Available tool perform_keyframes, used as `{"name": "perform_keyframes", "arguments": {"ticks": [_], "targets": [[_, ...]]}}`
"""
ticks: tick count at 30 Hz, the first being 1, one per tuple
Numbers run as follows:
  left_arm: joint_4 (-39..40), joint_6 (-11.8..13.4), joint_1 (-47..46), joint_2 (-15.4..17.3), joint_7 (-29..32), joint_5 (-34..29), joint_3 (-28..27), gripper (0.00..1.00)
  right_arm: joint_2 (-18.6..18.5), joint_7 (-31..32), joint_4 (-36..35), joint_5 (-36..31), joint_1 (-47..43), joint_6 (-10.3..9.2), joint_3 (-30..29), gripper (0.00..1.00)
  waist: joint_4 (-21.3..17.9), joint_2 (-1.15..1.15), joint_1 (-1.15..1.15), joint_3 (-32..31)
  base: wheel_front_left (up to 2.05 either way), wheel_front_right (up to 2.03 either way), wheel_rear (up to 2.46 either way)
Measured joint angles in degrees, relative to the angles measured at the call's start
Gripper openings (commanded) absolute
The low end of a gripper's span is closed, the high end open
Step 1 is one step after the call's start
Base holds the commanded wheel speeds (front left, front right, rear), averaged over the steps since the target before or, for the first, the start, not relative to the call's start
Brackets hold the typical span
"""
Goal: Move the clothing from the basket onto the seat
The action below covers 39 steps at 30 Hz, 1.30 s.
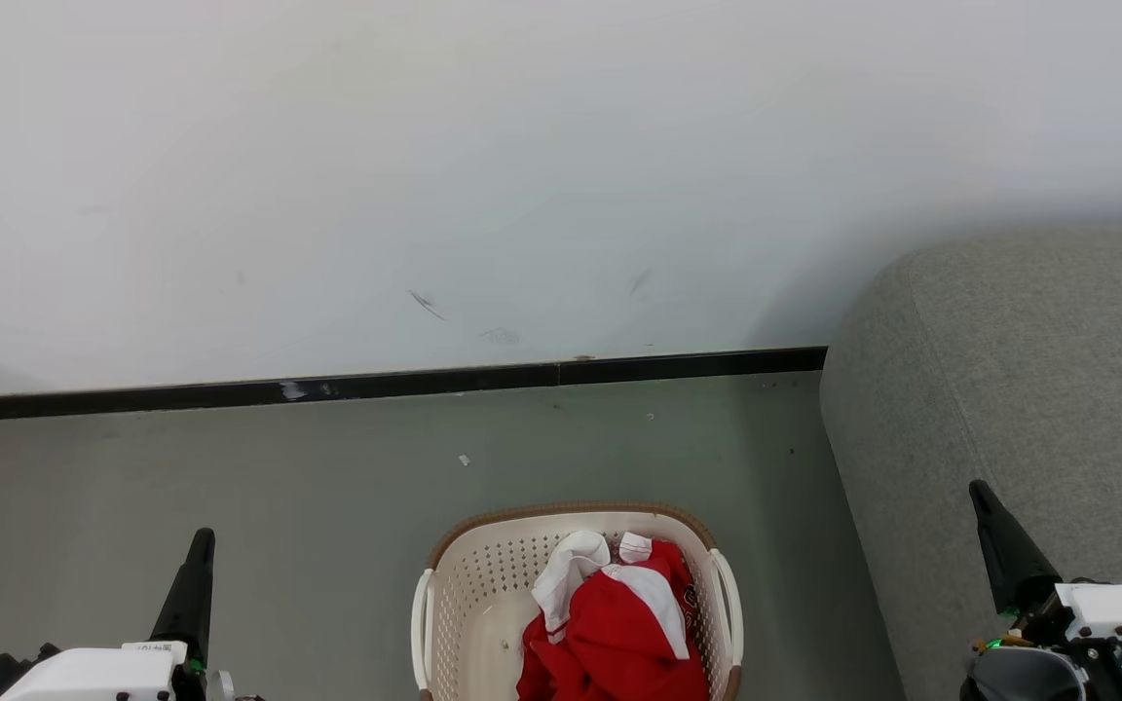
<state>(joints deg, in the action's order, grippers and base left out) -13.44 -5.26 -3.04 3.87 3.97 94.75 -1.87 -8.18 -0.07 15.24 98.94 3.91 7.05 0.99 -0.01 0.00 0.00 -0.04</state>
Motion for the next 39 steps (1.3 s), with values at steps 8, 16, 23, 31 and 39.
{"name": "perform_keyframes", "arguments": {"ticks": [8,16,23,31,39], "targets": [[0.00,0.00,0.00,0.00,0.00,0.00,-0.02,0.00,-0.01,0.00,0.00,0.00,0.00,0.00,0.01,0.00,0.00,0.00,0.00,0.00,0.00,0.00,0.00],[0.00,0.00,0.00,-0.01,0.01,0.00,-0.05,0.00,-0.01,0.00,0.00,0.00,0.00,0.00,0.02,0.00,0.00,0.00,0.00,0.00,0.00,0.00,0.00],[-3.44,0.07,2.92,-2.21,-0.02,0.01,0.81,1.00,2.40,0.01,3.11,-0.12,-3.59,-0.07,0.52,1.00,0.00,0.00,0.00,0.01,0.00,0.00,0.00],[-3.26,0.07,3.22,-2.15,-1.11,-1.24,1.67,1.00,2.56,-0.70,3.11,-1.67,-3.76,-0.07,0.57,1.00,-0.04,0.00,0.00,0.03,0.00,0.00,0.00],[-2.59,0.05,3.22,-2.05,-2.66,-4.70,2.93,1.00,2.74,-1.98,2.07,-5.69,-3.81,-0.07,-0.19,1.00,-0.14,0.00,0.02,-0.07,0.00,0.00,0.00]]}}
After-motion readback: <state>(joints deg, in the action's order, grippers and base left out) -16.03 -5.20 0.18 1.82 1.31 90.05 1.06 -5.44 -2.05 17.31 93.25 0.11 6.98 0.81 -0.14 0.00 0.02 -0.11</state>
